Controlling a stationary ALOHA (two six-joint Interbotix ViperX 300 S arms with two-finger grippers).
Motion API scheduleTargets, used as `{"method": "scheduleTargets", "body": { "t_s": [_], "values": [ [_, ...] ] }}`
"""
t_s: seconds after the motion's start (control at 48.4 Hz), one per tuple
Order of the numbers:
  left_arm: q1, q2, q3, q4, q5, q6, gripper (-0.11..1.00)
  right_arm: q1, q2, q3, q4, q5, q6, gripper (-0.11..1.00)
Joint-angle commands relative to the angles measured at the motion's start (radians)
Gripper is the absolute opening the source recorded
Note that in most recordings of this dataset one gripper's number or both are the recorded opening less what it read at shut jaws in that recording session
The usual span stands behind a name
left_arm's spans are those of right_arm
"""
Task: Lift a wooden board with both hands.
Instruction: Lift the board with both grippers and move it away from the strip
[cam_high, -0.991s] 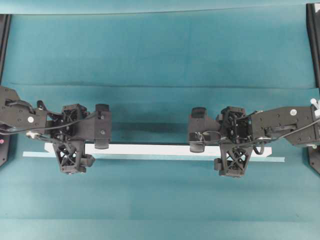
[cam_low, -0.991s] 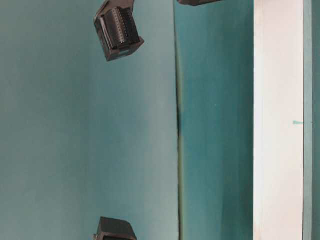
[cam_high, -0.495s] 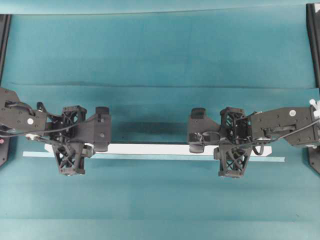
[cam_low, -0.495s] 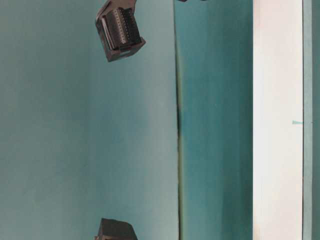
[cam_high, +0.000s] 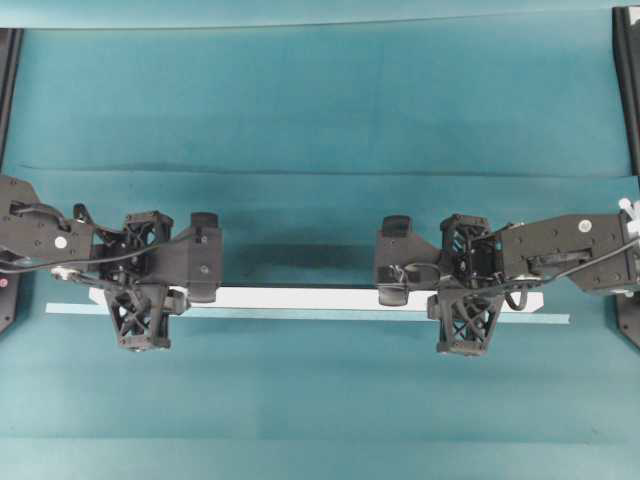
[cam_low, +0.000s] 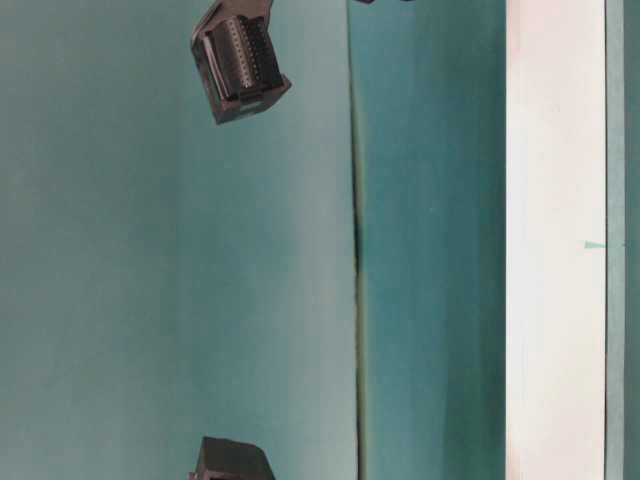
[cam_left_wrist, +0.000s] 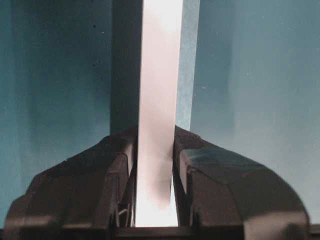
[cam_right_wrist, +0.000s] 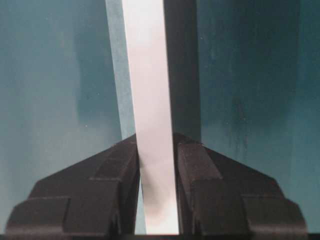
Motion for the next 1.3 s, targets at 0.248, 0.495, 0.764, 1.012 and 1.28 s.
{"method": "scheduleTargets", "body": {
  "t_s": [0.248,0.495,0.764,1.012,1.28],
  "values": [
    [0.008,-0.078,-0.032,0.002,0.069,-0.002,0.17,-0.009,-0.049,-0.048,0.005,0.08,0.005,0.21],
    [0.011,-0.192,-0.1,0.002,0.23,0.002,0.17,-0.028,-0.118,-0.155,0.005,0.262,0.002,0.21],
    [0.032,-0.301,-0.178,0.002,0.383,0.005,0.17,-0.038,-0.156,-0.242,0.005,0.414,0.002,0.21],
    [0.034,-0.344,-0.213,0.002,0.456,0.003,0.17,-0.046,-0.184,-0.308,0.005,0.515,0.003,0.21],
    [0.035,-0.342,-0.293,0.002,0.529,0.005,0.17,-0.049,-0.19,-0.391,0.003,0.607,0.003,0.21]
  ]
}}
